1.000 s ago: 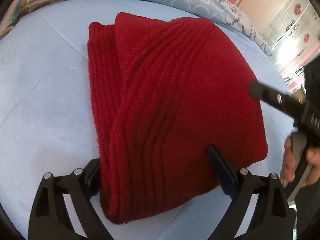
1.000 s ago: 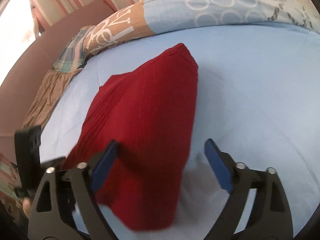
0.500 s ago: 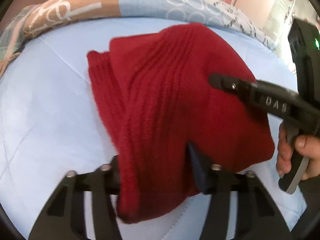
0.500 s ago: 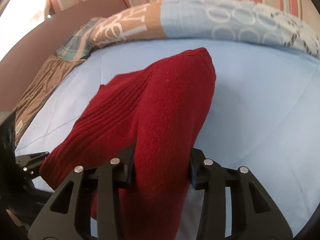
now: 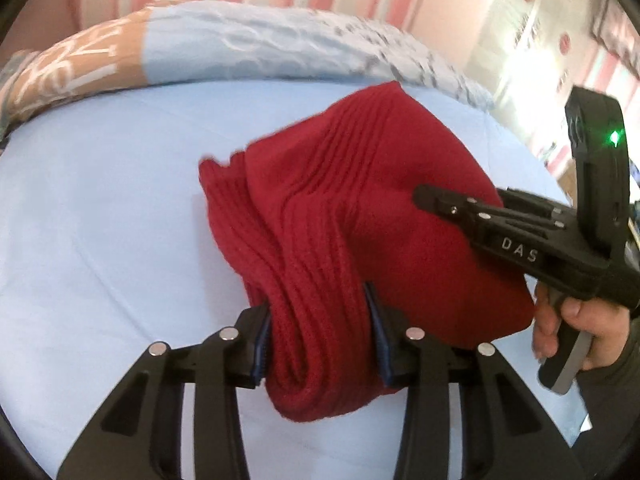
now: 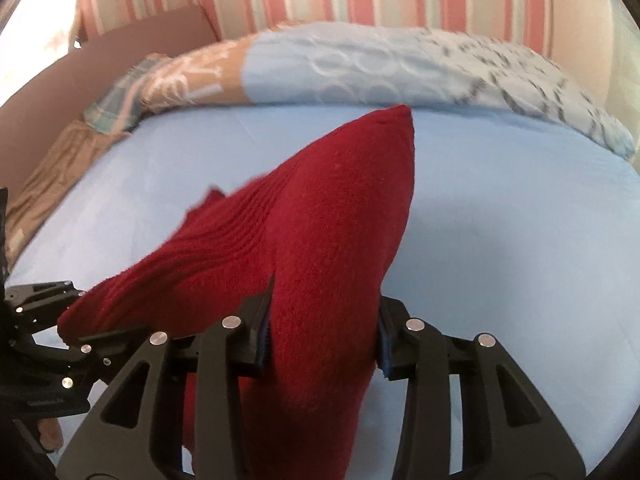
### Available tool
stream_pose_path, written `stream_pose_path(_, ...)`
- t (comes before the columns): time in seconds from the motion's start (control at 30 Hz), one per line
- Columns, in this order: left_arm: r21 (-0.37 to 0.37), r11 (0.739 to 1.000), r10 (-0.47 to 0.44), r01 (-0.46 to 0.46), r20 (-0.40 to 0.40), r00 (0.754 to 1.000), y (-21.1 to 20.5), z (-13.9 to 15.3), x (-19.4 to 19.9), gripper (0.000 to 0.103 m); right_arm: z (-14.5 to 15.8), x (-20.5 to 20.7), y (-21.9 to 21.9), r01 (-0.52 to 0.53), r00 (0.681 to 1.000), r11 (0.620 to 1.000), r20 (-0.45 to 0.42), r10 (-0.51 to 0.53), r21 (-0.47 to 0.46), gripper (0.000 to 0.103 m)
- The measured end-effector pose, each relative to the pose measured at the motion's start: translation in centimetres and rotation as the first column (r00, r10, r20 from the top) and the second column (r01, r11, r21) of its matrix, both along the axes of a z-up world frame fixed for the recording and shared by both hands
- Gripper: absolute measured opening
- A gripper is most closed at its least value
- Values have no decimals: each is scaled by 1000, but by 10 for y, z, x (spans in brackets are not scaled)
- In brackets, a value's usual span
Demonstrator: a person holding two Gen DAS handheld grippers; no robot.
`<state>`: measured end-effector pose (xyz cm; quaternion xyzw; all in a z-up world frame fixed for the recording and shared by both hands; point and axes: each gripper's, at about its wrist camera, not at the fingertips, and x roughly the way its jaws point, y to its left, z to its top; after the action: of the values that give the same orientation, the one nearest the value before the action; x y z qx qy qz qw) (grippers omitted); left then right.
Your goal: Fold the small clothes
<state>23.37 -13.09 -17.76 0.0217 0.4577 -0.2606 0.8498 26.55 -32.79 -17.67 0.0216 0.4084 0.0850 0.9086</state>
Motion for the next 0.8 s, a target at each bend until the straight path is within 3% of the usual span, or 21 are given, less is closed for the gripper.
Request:
stream_pose_path(0.07,43,999,-18,20,-42,999,-12,-20,-5,41,-22,0,-14,10,998,1000,-67,-9,14,42)
stream_pose_path(0.17,63,998,-23,27,-56,998,-6,-33,-15,52,-36,-4,-20,6,997,998,-82,-2,56,48)
stream_pose_path(0.23,49,999,-11,13,-59,998,13,-28,-22,71,-34,-6,-22,7,997,997,-83,0,77,55)
stream_pose_path(0.27,47,999,-3,6,-53,999,20,-25,-23,73,-32,-7,-24,3,996,997,-90,4,77,57)
stream_pose_path(0.3,38,999,4,-2,-48,999,29,-19,-27,73,-29,-9,-24,1,996,997,-89,6,72,66)
stream_pose_path(0.4,14,999,35,-35,-21,999,49,0,-29,79,-8,-29,-31,2,1000,997,-9,-2,75,83)
stream_pose_path(0.43,27,998,52,-52,7,999,52,7,-28,80,-1,-37,-32,10,1000,997,13,-10,70,84)
stream_pose_path(0.53,53,996,70,-74,61,996,46,21,-21,84,10,-66,-23,11,998,1000,54,-11,8,87)
stream_pose_path(0.6,113,990,74,-82,73,995,36,15,-17,85,4,-80,-10,1,999,997,37,2,-75,87)
stream_pose_path(0.73,261,963,57,-75,76,995,26,-32,-6,87,-34,-88,11,-3,1000,961,-25,-4,-276,86)
stream_pose_path(0.8,253,964,66,-85,79,995,27,-48,-5,89,-56,-85,7,6,998,958,-56,-23,-287,86)
